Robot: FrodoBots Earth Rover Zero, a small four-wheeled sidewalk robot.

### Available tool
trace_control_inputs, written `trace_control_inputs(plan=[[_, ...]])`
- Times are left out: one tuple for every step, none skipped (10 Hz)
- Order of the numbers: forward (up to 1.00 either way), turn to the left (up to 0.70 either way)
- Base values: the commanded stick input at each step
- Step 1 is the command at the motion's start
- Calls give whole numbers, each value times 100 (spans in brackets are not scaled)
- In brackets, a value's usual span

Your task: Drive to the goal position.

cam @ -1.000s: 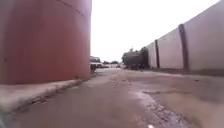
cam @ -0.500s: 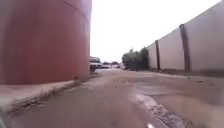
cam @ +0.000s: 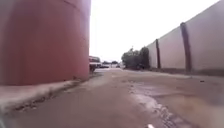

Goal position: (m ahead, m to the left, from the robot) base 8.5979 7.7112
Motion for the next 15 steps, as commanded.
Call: trace_control_inputs(plan=[[30, 0], [30, 0], [30, 0], [30, 0], [30, 0], [30, 0], [30, 0], [30, 0], [30, 0], [30, 0], [30, 0], [30, 0], [30, 0], [30, 0], [30, 0]])
